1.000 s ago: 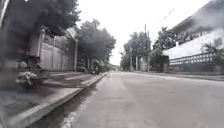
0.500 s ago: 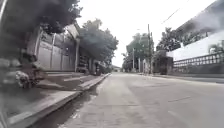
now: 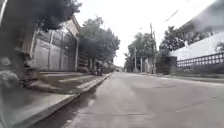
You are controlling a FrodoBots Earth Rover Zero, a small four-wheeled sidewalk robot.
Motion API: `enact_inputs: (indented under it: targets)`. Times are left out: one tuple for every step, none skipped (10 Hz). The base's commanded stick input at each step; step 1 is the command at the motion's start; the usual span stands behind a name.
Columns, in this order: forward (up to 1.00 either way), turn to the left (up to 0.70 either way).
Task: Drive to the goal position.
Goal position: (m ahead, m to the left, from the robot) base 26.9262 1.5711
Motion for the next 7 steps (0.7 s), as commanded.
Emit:
enact_inputs:
  targets:
    - [0.7, -0.34]
    - [0.7, -0.34]
    - [0.7, -0.34]
    - [0.7, 0.0]
    - [0.7, 0.0]
    - [0.7, 0.0]
    - [0.7, 0.0]
